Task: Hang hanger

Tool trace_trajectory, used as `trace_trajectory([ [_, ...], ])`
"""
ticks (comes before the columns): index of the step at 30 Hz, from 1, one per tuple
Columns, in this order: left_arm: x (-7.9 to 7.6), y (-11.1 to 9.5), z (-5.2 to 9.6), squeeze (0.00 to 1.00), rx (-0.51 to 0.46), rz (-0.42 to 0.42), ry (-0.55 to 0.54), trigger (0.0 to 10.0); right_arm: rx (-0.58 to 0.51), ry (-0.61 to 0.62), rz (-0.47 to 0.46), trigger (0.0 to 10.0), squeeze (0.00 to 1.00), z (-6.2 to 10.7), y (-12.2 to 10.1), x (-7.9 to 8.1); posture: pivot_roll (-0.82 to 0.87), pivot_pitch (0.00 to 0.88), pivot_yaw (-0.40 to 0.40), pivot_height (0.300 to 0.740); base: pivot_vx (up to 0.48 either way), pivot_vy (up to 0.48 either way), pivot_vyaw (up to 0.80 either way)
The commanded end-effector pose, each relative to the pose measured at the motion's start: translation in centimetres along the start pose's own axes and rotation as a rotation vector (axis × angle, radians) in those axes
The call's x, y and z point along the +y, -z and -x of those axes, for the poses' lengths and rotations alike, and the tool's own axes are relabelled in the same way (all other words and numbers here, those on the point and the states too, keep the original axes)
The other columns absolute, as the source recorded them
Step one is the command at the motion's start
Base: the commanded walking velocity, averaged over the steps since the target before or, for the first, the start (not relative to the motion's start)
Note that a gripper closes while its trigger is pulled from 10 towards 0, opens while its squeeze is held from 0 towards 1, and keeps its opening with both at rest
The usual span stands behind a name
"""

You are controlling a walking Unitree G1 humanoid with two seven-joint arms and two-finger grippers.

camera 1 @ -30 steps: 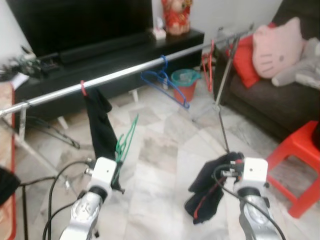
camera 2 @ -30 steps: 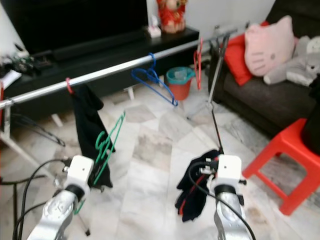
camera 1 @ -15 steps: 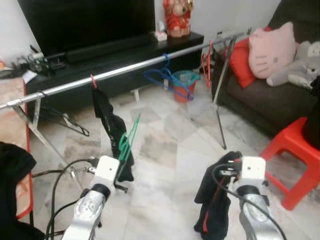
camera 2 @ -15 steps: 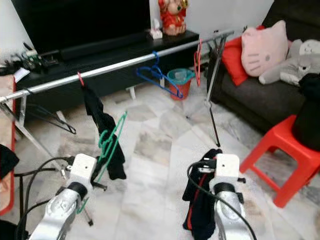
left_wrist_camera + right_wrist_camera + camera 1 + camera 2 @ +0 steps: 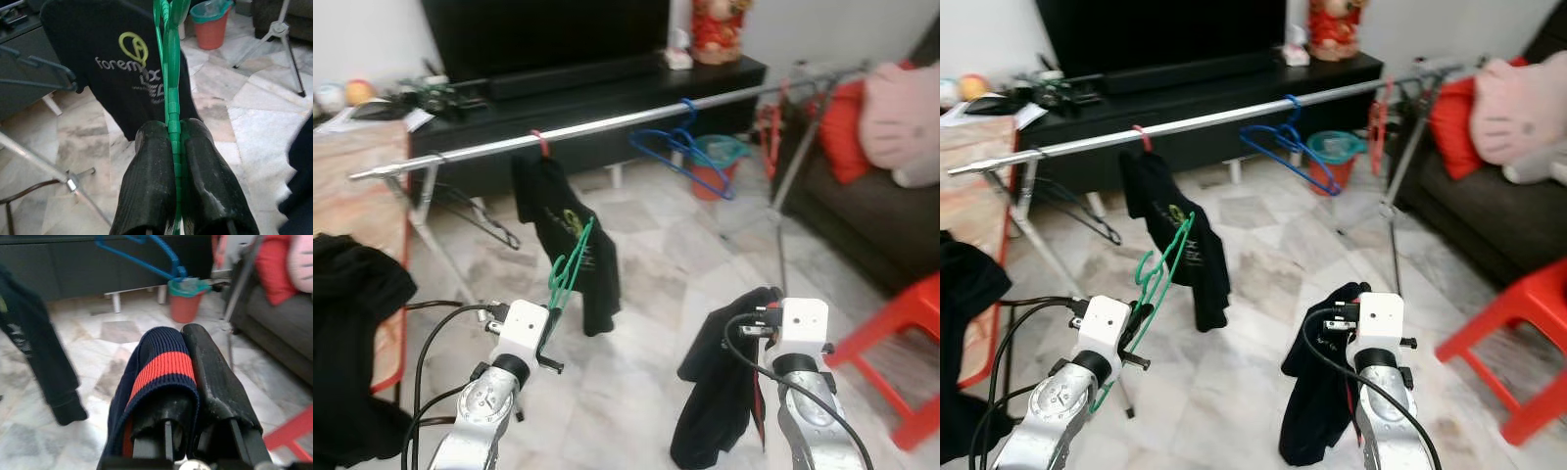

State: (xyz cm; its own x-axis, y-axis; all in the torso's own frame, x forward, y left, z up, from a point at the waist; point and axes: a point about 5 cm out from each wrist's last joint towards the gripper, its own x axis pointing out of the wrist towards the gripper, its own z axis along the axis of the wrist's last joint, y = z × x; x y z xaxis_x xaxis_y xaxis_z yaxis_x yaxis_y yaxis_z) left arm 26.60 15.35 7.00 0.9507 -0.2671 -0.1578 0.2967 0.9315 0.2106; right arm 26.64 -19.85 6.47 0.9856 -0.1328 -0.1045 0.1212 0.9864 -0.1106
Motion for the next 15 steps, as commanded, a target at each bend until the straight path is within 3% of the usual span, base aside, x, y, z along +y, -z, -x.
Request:
trace_trajectory([
  [1, 0.03, -0.64, -0.26, 0.0, -0.009, -0.028, 0.018, 10.0, -0.028, -0.003, -0.004, 10.0, 0.0, -0.48, -0.86, 0.21, -0.12, 0.0, 0.019, 0.74, 0.0, 0.0, 0.8],
  [7, -0.12, -0.76, -0.41, 0.0, -0.009, -0.033, 0.043, 10.0, -0.029, -0.004, -0.005, 10.0, 0.0, -0.68, -0.97, 0.28, -0.12, 0.0, 0.019, 0.74, 0.0, 0.0, 0.8],
  [15, -0.95, -0.57, -0.63, 0.0, 0.012, -0.053, 0.11, 10.0, -0.009, 0.019, -0.018, 10.0, 0.0, -1.07, -0.85, 0.1, -0.12, 0.0, 0.022, 0.74, 0.0, 0.0, 0.0],
])
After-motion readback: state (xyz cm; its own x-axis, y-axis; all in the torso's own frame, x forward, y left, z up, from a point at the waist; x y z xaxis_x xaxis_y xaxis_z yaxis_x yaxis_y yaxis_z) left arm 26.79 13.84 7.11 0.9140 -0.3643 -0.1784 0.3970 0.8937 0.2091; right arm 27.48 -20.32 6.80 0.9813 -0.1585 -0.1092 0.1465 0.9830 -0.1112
